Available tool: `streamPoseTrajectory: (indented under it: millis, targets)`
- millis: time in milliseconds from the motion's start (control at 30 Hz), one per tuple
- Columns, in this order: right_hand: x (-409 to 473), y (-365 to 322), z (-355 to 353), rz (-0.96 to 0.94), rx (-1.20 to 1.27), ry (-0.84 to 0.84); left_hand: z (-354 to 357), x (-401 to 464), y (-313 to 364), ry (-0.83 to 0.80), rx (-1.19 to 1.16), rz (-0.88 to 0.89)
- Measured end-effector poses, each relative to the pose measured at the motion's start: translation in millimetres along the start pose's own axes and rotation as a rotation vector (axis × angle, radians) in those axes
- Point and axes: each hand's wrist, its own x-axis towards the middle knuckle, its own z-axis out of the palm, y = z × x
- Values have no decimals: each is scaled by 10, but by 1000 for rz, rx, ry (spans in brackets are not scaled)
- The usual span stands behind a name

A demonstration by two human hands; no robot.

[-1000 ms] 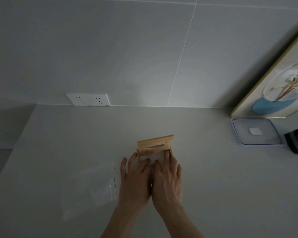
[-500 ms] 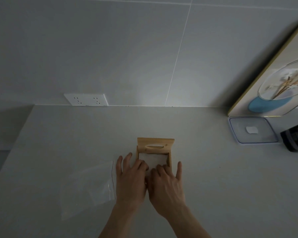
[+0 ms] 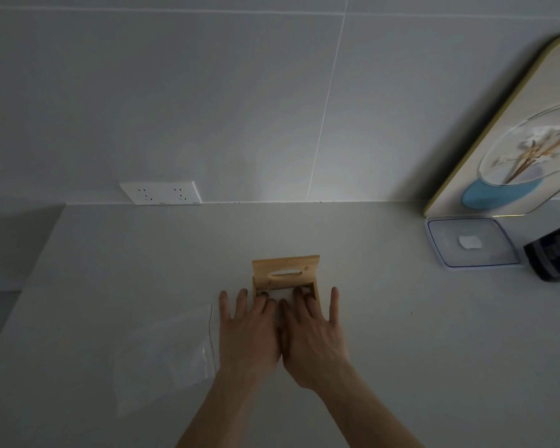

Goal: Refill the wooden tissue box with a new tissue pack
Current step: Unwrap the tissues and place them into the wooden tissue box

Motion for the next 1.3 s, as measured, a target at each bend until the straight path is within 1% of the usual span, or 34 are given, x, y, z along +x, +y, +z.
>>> streamPoseTrajectory:
  millis: [67,133,200,267,333,367,500,833,900,967,1000,1100,1133,1167,1233,1300]
  targets:
    - [38,10,-68,1,24,-93,-41,14,7,-29,9,3]
    - [75,3,-105,14,51,-141,-80,27,6,-60,12,7]
    - [69,-6,-120,27,94,-98,-117,19,10,-61,9,13]
    - [16,-14,-127,21,134,9,-151,-30,6,-22,-13,-5]
    - [-72,0,-113,11,131,91,-172,-110,8,-13,-31,-7]
    - [-113,12,-97,1,111,92,-159,-148,13,-23,-34,4]
    - [-180,10,-76,-30,25,-56,-69,-209,36,-79,-43,3]
    - [-170,-11,-159,-47,-33,-185,-85,-235,60,-123,-32,-22]
    - [-164,1,-177,-34,-7,-189,-125,-230,45,-145,-27,9]
    - [-181,20,-187,-22,66,-132,-158,-250,-3,-79,-51,55]
    - [-197,22,-187,-15,100,-51,-171,-275,-47,-9,-85,68]
    - [-267,-21,-179,14,254,302,-170,-395,-187,213,-254,27]
    - [-301,-80,-191,6,323,384,-168,-431,-250,281,-310,-11]
    - [-333,-161,-215,-3,385,420,-170,-448,-325,333,-356,-59]
    - [-392,-367,-215,-22,470,413,-174,-445,-512,366,-427,-170]
    - [-446,-593,-189,-32,539,315,-140,-424,-740,354,-452,-269]
